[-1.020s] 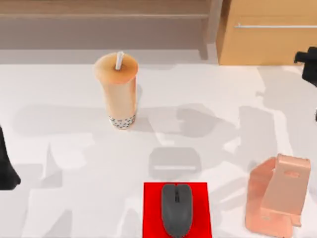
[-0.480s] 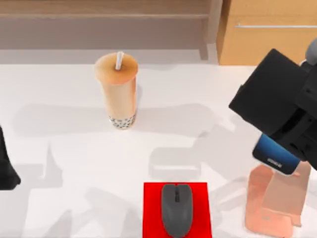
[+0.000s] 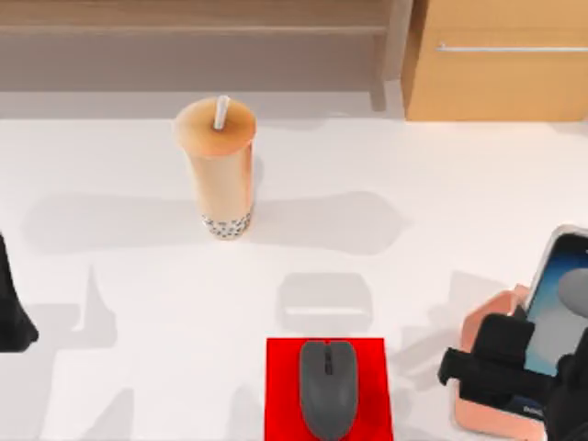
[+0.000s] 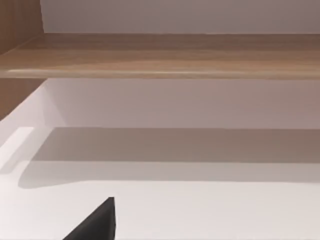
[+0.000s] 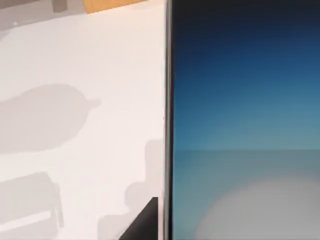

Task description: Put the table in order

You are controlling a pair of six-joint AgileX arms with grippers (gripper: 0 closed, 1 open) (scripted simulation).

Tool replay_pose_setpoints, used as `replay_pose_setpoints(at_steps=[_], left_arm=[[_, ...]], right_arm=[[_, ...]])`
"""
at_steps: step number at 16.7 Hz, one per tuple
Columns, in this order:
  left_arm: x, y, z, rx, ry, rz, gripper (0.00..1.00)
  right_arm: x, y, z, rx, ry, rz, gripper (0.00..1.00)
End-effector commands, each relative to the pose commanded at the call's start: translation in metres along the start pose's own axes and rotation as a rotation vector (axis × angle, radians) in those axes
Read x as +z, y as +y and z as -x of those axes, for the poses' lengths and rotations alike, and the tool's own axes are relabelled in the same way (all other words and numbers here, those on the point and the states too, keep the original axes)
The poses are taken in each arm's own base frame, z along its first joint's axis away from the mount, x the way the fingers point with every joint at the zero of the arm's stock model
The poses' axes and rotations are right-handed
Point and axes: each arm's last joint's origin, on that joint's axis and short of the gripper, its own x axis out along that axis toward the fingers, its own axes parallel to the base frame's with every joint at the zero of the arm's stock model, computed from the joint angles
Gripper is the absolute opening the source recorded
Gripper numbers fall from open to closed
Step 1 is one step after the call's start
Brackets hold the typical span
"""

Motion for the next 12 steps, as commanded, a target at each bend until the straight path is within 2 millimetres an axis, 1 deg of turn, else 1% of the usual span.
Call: replay_pose_setpoints(at_steps=[2, 4, 10, 12], left_arm=[[0.0, 0.0, 0.0, 0.0, 0.0, 0.0, 1.0], [0.0, 0.0, 0.0, 0.0, 0.0, 0.0, 1.0], [0.0, 0.0, 0.0, 0.0, 0.0, 0.0, 1.0], [0.0, 0.0, 0.0, 0.0, 0.0, 0.0, 1.0]], right_arm=[[-0.013, -0.007, 0.002, 0.023, -0.042, 0.051, 0.0], [-0.019, -0.01, 0.002, 0.029, -0.063, 0.074, 0.0], [-0.018, -0.009, 0.002, 0.027, -0.061, 0.067, 0.0], [-0.014, -0.008, 0.005, 0.053, -0.065, 0.061, 0.0]])
